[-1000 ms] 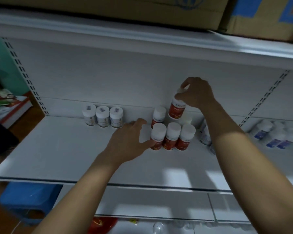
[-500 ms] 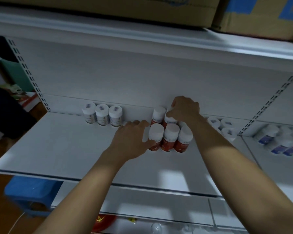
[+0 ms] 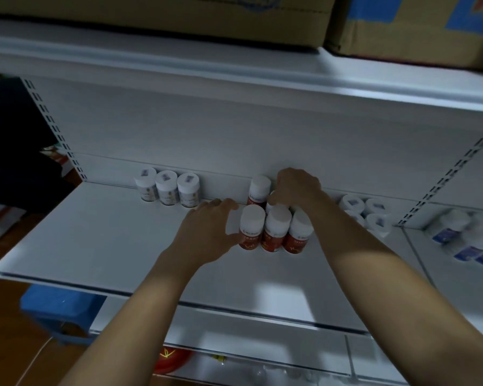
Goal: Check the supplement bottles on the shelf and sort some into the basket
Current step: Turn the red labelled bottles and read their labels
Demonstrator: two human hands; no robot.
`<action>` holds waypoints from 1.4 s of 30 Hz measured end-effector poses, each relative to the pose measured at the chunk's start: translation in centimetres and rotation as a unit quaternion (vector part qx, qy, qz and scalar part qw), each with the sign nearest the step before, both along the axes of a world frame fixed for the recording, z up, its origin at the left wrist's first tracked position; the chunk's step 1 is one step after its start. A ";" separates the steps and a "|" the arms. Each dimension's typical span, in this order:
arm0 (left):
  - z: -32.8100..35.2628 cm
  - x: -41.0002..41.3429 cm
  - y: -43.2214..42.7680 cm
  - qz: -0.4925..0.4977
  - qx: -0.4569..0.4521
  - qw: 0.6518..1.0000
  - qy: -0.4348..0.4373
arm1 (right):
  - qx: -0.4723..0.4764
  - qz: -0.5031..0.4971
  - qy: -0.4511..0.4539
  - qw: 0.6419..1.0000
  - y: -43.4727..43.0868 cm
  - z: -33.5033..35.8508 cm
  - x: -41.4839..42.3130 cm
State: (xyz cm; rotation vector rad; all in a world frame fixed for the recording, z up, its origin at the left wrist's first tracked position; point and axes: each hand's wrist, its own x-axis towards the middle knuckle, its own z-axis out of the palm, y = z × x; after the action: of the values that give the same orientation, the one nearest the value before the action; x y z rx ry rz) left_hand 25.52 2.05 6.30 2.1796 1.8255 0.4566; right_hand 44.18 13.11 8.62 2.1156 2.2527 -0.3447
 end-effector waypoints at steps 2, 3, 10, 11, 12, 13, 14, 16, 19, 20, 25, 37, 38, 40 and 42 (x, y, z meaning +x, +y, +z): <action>0.1 0.1 -0.1 0.004 -0.003 1.000 0.000 | -0.012 0.003 -0.002 1.000 0.4 0.1 0.1; 0.1 0.1 -0.1 0.006 -0.003 1.000 0.001 | -0.015 0.000 -0.001 1.000 0.5 0.2 0.1; 0.6 -0.3 -0.4 0.024 -0.012 1.000 0.003 | -0.028 -0.001 0.003 1.000 1.5 0.5 -0.7; 0.6 -0.5 -0.5 0.026 -0.012 1.000 0.006 | -0.030 0.003 0.007 1.000 1.7 0.4 -0.9; 0.6 -0.7 -0.6 0.029 -0.013 0.999 0.011 | -0.027 0.007 0.012 1.000 1.9 0.3 -1.2; 0.5 -0.9 -0.6 0.032 -0.015 0.999 0.017 | -0.019 0.012 0.018 1.000 2.1 0.2 -1.5; 0.5 -1.1 -0.6 0.035 -0.018 0.999 0.022 | -0.008 0.016 0.021 1.000 2.3 0.0 -1.8; 0.4 -1.4 -0.8 0.042 -0.021 0.999 0.025 | 0.015 0.026 0.014 0.999 2.5 -0.4 -2.5; 0.1 -1.8 -1.2 0.046 -0.024 0.998 0.023 | 0.049 0.040 0.011 0.998 2.4 -1.3 -2.9; 0.0 -1.8 -1.3 0.049 -0.024 0.998 0.023 | 0.062 0.039 0.022 0.997 2.3 -1.6 -2.9; -0.3 -1.8 -2.1 0.060 -0.023 0.997 0.032 | 0.077 0.038 0.089 0.992 1.5 -2.5 -2.9; 1.6 0.5 -4.1 0.075 0.041 0.995 0.051 | 0.196 0.093 0.339 0.915 -3.2 2.7 0.0; 1.8 0.8 -4.2 0.074 0.044 0.995 0.049 | 0.203 0.094 0.348 0.910 -4.1 3.1 0.4; 2.3 1.5 -4.6 0.071 0.045 0.996 0.037 | 0.208 0.093 0.370 0.901 -6.1 3.5 1.2; 2.8 2.4 -5.1 0.065 0.044 0.997 0.003 | 0.194 0.080 0.408 0.888 -8.3 3.9 1.9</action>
State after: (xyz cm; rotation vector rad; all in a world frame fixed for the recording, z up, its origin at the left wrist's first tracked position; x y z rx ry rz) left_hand 27.90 -3.06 9.10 2.1271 1.9955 0.5692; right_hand 46.12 4.78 12.47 2.1909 3.1564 -1.0186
